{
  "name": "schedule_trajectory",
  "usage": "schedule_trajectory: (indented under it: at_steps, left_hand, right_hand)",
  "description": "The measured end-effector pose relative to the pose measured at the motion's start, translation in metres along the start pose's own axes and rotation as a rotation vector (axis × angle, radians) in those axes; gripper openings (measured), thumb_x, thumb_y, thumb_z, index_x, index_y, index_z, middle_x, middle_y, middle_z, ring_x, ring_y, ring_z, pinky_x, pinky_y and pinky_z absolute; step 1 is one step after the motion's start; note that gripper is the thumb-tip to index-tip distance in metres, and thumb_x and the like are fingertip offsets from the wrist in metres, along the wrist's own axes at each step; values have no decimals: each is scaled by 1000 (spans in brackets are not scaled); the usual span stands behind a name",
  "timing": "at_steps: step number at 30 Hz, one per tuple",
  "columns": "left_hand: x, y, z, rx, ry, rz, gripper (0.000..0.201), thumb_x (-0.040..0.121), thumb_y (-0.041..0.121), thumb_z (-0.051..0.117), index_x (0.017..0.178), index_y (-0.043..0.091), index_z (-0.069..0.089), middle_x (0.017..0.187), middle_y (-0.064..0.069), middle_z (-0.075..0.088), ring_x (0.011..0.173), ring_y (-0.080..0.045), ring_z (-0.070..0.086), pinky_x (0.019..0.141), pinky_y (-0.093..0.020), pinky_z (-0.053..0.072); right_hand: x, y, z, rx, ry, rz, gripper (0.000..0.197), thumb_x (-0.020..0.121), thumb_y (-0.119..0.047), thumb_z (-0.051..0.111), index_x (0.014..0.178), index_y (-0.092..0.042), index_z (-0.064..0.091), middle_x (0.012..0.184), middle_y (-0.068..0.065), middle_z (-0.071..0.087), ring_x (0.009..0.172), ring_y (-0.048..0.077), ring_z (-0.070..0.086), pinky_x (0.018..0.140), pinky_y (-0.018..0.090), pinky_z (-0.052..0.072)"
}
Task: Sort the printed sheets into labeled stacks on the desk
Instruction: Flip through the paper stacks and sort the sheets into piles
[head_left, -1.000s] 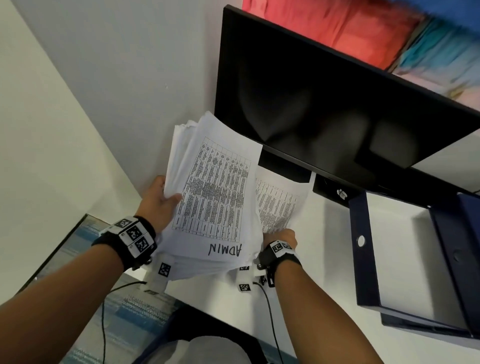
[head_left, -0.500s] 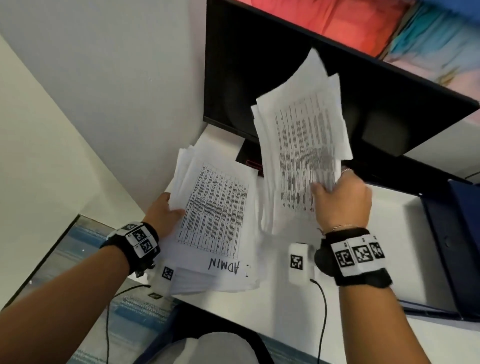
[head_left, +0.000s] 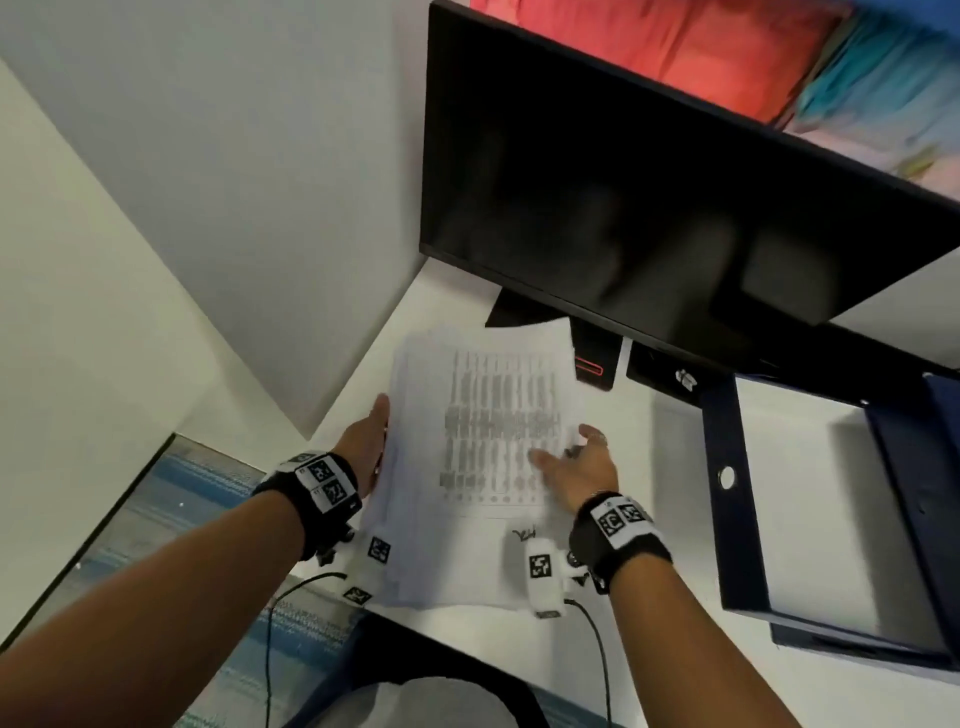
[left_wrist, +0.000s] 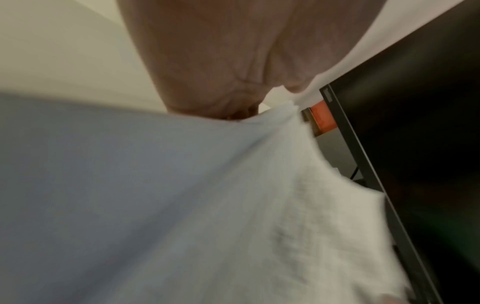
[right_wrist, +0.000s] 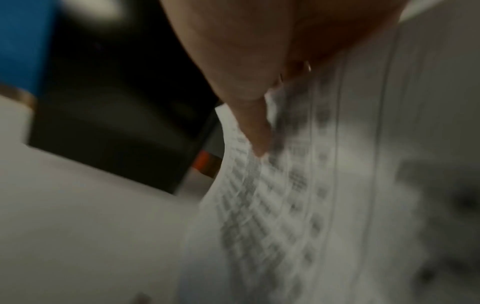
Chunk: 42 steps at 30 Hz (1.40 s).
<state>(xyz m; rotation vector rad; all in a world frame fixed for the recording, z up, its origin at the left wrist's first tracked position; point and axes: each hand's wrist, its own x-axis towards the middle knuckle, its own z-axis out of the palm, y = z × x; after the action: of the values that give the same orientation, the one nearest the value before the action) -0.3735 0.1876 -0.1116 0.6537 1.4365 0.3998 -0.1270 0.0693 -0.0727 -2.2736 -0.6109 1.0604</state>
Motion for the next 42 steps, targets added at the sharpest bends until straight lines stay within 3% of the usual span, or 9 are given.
schedule_trajectory:
  at_steps: [4,9,15,20,24,27,31,38,42]
  left_hand:
    - [-14,5,20,376,16,85,81,88,60,52,143,5,32,135,-15,53,120,-36,54,100,-44,45]
    - [-18,0,30,666,125,312,39,90,17,64,120,10,40,101,-5,62,72,-15,55,52,-21,38]
    - [-41,26,3,282,-112,559,45,81,6,73,122,13,55,112,-6,70,102,-25,68,91,-47,54]
    - [-91,82,3,271,-82,826,42,90,10,67,131,10,58,117,4,70,109,-8,67,100,-35,52]
    - [-116,103,15,224,52,1060,38,95,13,60,132,6,54,117,8,66,105,12,61,90,-5,46]
    - [-105,83,14,344,66,999,58,94,34,60,143,8,40,134,1,57,120,-4,56,106,-25,45]
    - [-95,62,16,368,-6,883,81,84,42,70,145,26,19,131,11,49,123,-16,54,107,-48,45]
    - [-118,91,28,94,-42,1011,105,65,73,68,141,18,21,122,11,55,104,2,65,86,-25,57]
    - [-132,106,34,-91,14,1164,63,88,49,55,143,35,26,124,0,53,104,-15,65,89,-38,56]
  right_hand:
    - [4,13,34,-327,-27,-76,78,92,-27,59,153,-3,17,155,15,32,139,36,37,116,41,31]
    - [3,24,42,-231,-73,-114,82,93,-30,61,156,-9,13,162,6,18,148,27,21,121,36,19]
    - [0,-5,1,177,-31,-132,117,69,-33,88,155,-21,10,159,2,27,144,25,32,117,42,29]
    - [-30,-76,-46,494,12,-399,56,63,-15,91,113,-20,67,104,1,75,98,20,72,90,45,57]
    - [-58,-105,-63,619,74,-685,34,70,1,84,92,-22,72,94,-6,77,91,11,73,79,28,59]
    - [-62,-95,-54,576,60,-682,35,70,1,84,92,-24,70,86,-14,75,84,2,72,73,19,57]
    - [-57,-81,-47,543,69,-619,54,68,-8,88,116,-16,66,108,1,73,100,13,70,84,32,59]
    - [-78,-105,-69,645,210,-760,72,69,-12,87,130,-26,51,110,-6,66,98,12,69,80,30,60]
    - [-89,-119,-71,595,248,-916,44,87,-16,71,126,-25,53,102,0,70,97,14,68,82,27,57]
